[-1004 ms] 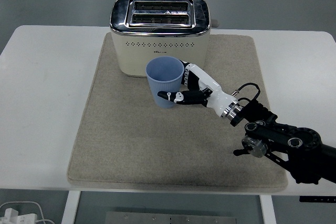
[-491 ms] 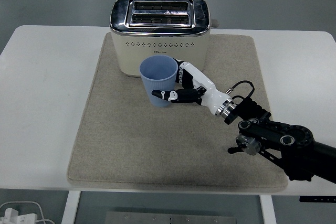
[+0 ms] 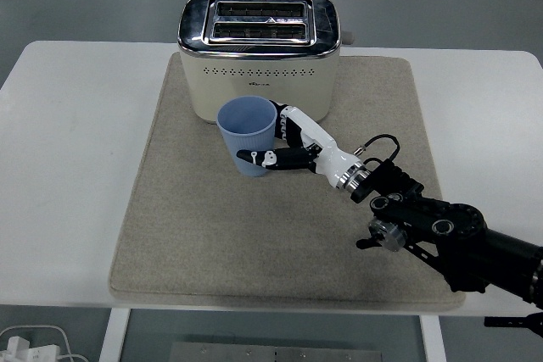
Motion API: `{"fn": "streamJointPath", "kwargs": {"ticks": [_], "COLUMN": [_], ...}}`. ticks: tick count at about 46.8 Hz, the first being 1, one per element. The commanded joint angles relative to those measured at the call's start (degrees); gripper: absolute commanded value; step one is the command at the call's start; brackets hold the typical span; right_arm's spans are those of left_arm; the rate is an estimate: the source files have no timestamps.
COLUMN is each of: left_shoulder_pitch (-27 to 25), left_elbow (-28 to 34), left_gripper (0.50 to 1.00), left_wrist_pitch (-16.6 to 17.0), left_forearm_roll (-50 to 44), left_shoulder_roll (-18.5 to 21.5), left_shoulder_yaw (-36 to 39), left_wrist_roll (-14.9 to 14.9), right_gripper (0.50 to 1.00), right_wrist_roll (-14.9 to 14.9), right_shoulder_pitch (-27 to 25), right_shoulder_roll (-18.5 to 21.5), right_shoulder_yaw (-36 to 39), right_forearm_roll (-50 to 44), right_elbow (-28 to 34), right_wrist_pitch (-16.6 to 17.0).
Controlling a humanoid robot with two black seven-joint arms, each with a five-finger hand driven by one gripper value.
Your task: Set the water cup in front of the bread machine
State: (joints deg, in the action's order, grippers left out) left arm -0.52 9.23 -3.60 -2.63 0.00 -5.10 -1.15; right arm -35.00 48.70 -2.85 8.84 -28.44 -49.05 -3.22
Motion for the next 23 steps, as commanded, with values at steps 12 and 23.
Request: {"fn": "streamJointPath", "kwargs": {"ticks": [12, 23], "left_shoulder_pitch": [-0.01, -0.01], "left_elbow": [0.0, -0.09], "left_gripper": [1.0, 1.0], "left_wrist_pitch": [-0.01, -0.01], "left_forearm_roll": [0.0, -0.09], "left_shoulder_roll": [0.0, 0.0], "left_shoulder_yaw": [0.0, 0.09], "left_wrist_roll": [0.01, 0.01], "right_gripper": [0.5, 0.539], "right_wrist_roll": [0.0, 0.0], "right_shoulder_pitch": [-0.09, -0.45], "right_shoulder_roll": [-0.14, -0.32], "right_shoulder_yaw": [0.12, 0.21], "right_forearm_roll": [-0.04, -0.04], "right_elbow": [1.94, 1.94], "right_wrist_pitch": [0.84, 1.2]}}
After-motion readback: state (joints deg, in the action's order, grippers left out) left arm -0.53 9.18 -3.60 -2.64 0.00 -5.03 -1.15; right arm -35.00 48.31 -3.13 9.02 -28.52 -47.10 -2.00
